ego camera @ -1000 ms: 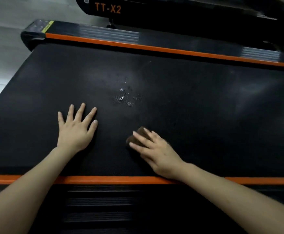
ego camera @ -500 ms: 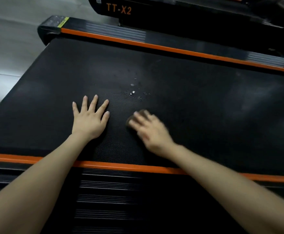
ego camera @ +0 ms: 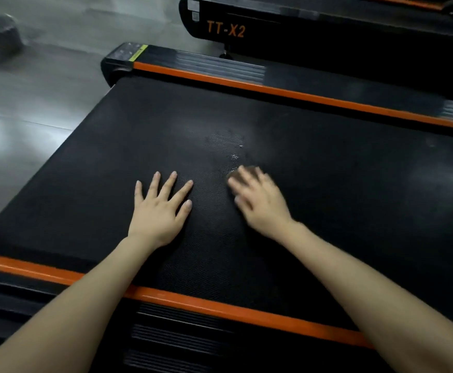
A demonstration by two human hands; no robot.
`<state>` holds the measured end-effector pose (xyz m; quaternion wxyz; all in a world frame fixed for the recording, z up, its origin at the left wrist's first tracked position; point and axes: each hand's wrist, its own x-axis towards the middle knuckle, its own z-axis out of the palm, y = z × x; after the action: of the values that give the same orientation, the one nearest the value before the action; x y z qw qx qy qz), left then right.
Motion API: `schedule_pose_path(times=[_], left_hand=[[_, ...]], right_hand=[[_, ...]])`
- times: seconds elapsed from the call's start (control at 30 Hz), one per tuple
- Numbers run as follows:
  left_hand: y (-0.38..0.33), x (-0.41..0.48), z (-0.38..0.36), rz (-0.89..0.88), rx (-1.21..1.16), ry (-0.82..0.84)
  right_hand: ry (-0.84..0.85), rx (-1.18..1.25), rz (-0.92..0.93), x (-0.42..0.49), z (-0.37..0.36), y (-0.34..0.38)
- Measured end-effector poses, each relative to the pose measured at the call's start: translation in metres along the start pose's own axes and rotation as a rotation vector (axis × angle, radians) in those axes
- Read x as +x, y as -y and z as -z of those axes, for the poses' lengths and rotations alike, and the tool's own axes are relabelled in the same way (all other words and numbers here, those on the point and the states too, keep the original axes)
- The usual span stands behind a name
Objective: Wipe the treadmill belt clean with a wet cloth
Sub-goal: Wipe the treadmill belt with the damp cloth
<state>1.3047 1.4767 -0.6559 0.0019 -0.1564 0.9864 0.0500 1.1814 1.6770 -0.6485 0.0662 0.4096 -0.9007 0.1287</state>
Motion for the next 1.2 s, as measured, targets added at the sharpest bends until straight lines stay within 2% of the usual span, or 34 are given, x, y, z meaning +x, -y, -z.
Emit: schedule_pose_path(times=[0.07, 0.13, 0.17, 0.2, 0.23, 0.3, 0.37, 0.4, 0.43, 0.47, 0.57, 0.63, 0.7, 0.73, 0.77, 0.83, 0.9, 0.93, 0.97, 1.0, 1.1, 1.2], left_hand=[[0.000, 0.000, 0.000, 0.002, 0.011, 0.003], [0.000, -0.001, 0.001, 0.007, 0.003, 0.010], [-0.001, -0.002, 0.002, 0.011, -0.005, 0.019], [-0.001, -0.002, 0.003, 0.011, -0.012, 0.036], [-0.001, -0.002, 0.005, 0.004, -0.015, 0.052], [0.002, 0.001, 0.014, -0.021, -0.023, 0.023], [0.009, 0.008, 0.024, -0.051, -0.052, -0.095], [0.014, 0.015, 0.027, -0.063, -0.056, -0.153], [0.020, 0.022, 0.029, -0.073, -0.047, -0.187], [0.026, 0.030, 0.030, -0.077, -0.031, -0.193], [0.041, 0.058, 0.029, -0.071, 0.024, -0.167], [0.049, 0.076, 0.029, -0.070, 0.029, -0.142], [0.057, 0.093, 0.027, -0.074, 0.053, -0.113], [0.061, 0.101, 0.026, -0.086, 0.069, -0.103], [0.064, 0.109, 0.024, -0.100, 0.073, -0.093], [0.068, 0.119, 0.020, -0.116, 0.051, -0.080], [0.070, 0.124, 0.016, -0.122, 0.011, -0.070], [0.071, 0.125, 0.014, -0.123, -0.008, -0.067], [0.071, 0.125, 0.012, -0.125, -0.023, -0.069], [0.072, 0.126, 0.011, -0.132, -0.032, -0.076], [0.073, 0.124, 0.010, -0.146, -0.044, -0.088], [0.073, 0.121, 0.009, -0.144, -0.044, -0.088]], right_hand=[[0.086, 0.022, 0.338, -0.044, 0.007, 0.017], [0.203, 0.077, 0.576, -0.068, 0.021, 0.002], [0.216, 0.081, 0.620, -0.064, 0.027, -0.014], [0.190, 0.062, 0.588, -0.054, 0.027, -0.034], [0.137, 0.047, 0.457, -0.037, 0.025, -0.055], [-0.009, 0.021, -0.008, 0.008, 0.023, -0.092], [-0.053, -0.013, -0.443, 0.052, 0.019, -0.099], [-0.057, -0.044, -0.521, 0.068, 0.014, -0.089], [-0.059, -0.068, -0.507, 0.079, 0.006, -0.074], [-0.063, -0.075, -0.410, 0.085, -0.002, -0.051], [-0.070, -0.023, 0.095, 0.058, -0.023, 0.024], [0.030, 0.070, 0.357, 0.024, -0.017, 0.040], [0.129, 0.092, 0.497, 0.014, -0.004, 0.015], [0.121, 0.073, 0.481, 0.019, -0.001, -0.006], [0.083, 0.056, 0.373, 0.027, 0.001, -0.027], [-0.014, 0.037, -0.055, 0.052, 0.005, -0.063], [-0.075, -0.028, -0.472, 0.078, 0.002, -0.067], [-0.087, -0.086, -0.565, 0.090, -0.003, -0.057], [-0.086, -0.125, -0.575, 0.099, -0.011, -0.042], [-0.089, -0.126, -0.502, 0.106, -0.020, -0.022], [-0.051, -0.046, -0.094, 0.095, -0.038, 0.042], [0.101, 0.008, 0.204, 0.055, -0.018, 0.046]])
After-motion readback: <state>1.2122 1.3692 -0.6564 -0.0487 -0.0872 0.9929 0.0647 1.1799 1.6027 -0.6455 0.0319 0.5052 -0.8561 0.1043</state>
